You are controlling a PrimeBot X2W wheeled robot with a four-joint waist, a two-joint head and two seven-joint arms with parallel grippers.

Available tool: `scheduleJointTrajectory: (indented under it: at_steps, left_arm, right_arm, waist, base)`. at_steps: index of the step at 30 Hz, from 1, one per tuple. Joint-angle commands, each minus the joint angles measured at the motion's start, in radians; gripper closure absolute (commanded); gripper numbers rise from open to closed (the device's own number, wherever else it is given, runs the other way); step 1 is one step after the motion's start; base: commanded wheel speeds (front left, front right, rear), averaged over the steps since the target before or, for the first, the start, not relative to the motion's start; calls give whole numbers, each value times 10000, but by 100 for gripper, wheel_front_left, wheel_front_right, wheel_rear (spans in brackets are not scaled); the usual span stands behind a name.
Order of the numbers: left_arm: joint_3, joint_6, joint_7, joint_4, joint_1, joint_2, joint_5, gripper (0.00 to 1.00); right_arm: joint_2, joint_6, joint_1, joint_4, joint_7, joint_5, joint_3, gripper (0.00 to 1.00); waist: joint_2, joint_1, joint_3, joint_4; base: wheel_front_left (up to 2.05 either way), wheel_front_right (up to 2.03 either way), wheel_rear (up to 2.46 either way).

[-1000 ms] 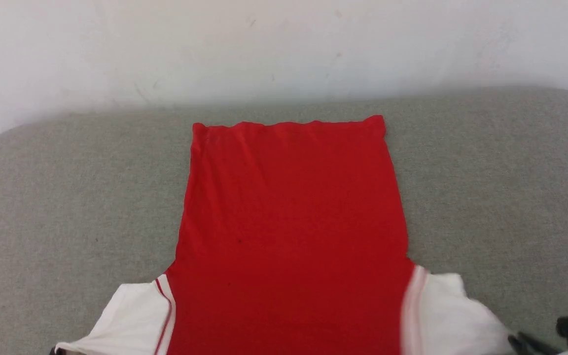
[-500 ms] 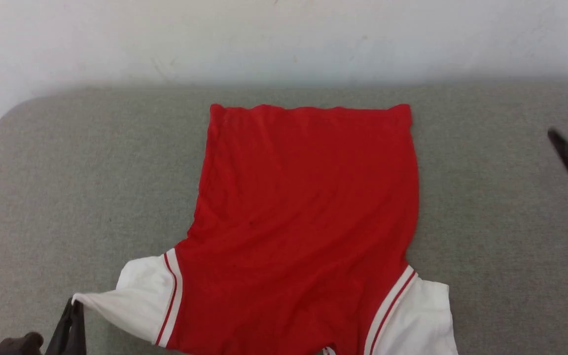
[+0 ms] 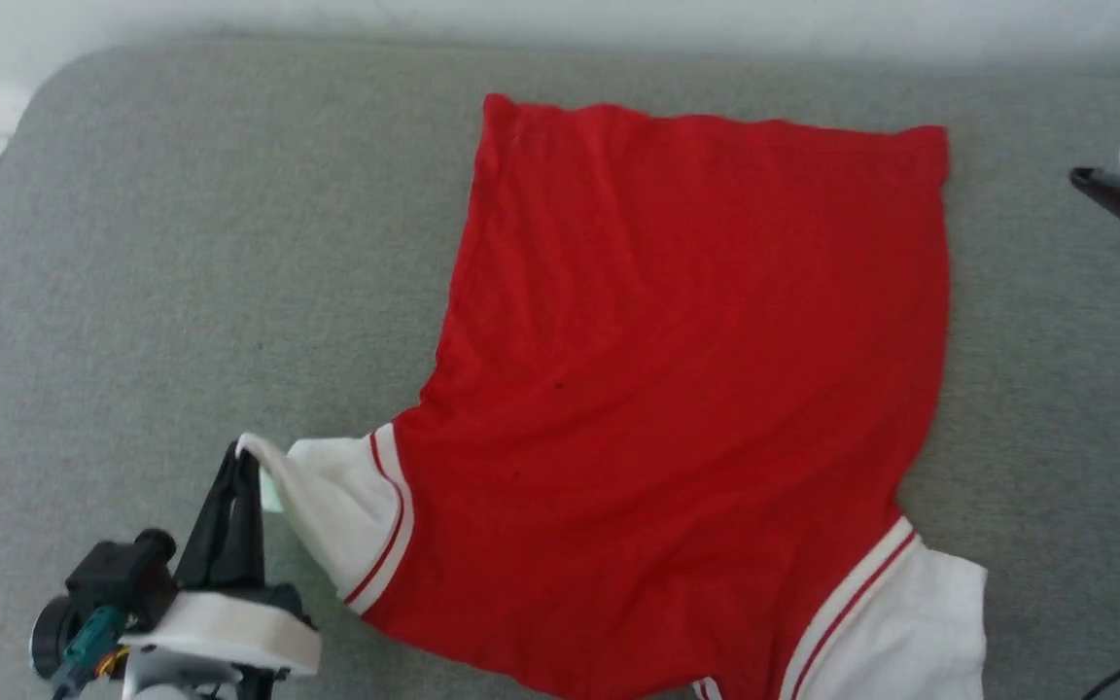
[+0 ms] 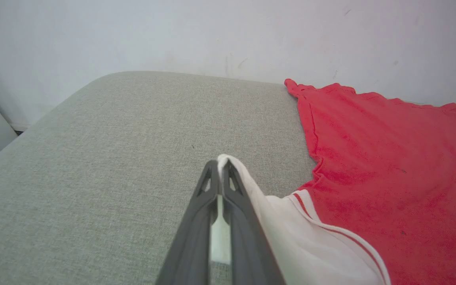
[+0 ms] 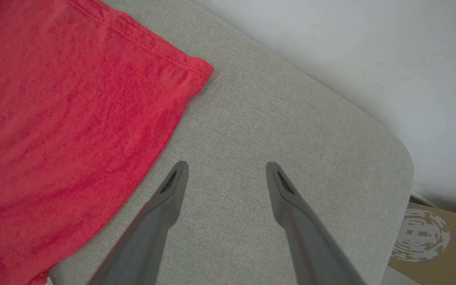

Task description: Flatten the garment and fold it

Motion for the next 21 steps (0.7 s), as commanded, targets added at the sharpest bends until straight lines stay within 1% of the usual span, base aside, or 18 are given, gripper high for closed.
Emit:
scheduleJointTrajectory:
  at_steps: [1, 3, 5, 10, 12, 16, 21]
  left_arm:
    - [-32, -67, -47, -77, -234, -106, 103, 100]
    - [-65, -163, -47, -150, -524, -289, 198, 100]
    - [-91, -265, -47, -222, -793, -458, 324, 100]
    - [-96, -540, -47, -342, -1318, -817, 679, 100]
    - [-57, -639, -47, -379, -1447, -933, 797, 100]
    - [98, -807, -47, -410, -1597, -1122, 1021, 100]
    - [294, -981, -47, -363, -1630, -1322, 1239, 100]
  right_arm:
    - [-3, -9, -310, 233, 322, 56, 45, 0]
    - [13, -9, -806, 748, 889, -39, 76, 0]
    - [101, -9, -1243, 1209, 1133, -266, 51, 0]
    - [554, -9, -1882, 2332, 972, -734, -476, 0]
    - [615, -9, -1929, 2686, 871, -1017, -522, 0]
    - [728, -9, -1672, 3180, 721, -1158, -470, 0]
    - [682, -9, -1085, 3301, 867, -1007, 243, 0]
  waist:
    - [0, -2, 1019, 860]
    - [0, -2, 1387, 1083]
    - [0, -2, 1750, 1280]
    - [0, -2, 2475, 1689]
    - [0, -2, 2667, 1783]
    - [0, -2, 2859, 1850]
    - [0, -2, 2868, 1730]
  base:
    - [0, 0, 0]
    - [0, 0, 0]
    - [0, 0, 0]
    - [0, 0, 0]
    - [0, 0, 0]
    - [0, 0, 0]
    - [0, 0, 0]
